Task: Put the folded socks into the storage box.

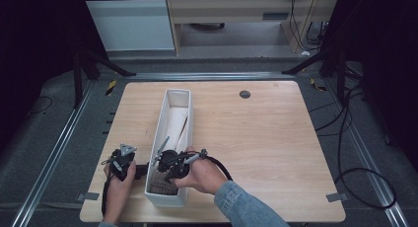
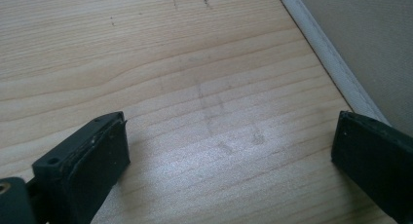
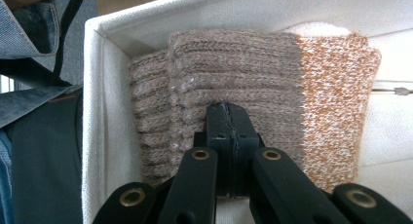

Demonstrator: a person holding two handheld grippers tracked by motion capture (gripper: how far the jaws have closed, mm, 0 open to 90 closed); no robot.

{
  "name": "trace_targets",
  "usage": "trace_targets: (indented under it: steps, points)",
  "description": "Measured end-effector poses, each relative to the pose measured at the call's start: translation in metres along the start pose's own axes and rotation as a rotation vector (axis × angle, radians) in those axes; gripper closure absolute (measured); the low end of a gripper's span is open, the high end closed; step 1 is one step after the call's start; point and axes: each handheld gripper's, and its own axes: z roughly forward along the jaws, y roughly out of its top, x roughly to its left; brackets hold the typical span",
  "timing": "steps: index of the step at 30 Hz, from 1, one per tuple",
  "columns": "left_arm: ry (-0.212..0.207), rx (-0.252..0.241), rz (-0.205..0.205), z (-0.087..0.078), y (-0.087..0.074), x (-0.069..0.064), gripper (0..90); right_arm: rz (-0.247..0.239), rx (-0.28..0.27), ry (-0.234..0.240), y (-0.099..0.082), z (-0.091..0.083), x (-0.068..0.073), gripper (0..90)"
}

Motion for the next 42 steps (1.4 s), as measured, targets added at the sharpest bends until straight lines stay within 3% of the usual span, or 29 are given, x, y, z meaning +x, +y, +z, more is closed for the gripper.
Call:
trace_targets:
  steps: [11,24,36,39,42]
  points:
    - [0.000,0.000,0.000,0.000,0.000,0.000,0.0,-0.009,-0.032,-0.012,-0.003,-0.006,-0.001,90.0]
    - [0.000,-0.001,0.000,0.000,0.000,0.000,0.0,-0.011,-0.101,-0.051,-0.005,-0.035,-0.009,89.9]
    - [0.000,-0.001,0.000,0.000,0.000,0.000,0.0,0.016,-0.165,-0.089,-0.008,-0.063,-0.018,88.3]
    - [0.000,-0.001,0.000,0.000,0.000,0.000,0.0,0.024,-0.177,-0.107,-0.010,-0.069,-0.021,81.0]
    - [0.000,-0.001,0.000,0.000,0.000,0.000,0.0,0.047,-0.194,-0.141,-0.013,-0.073,-0.025,62.8]
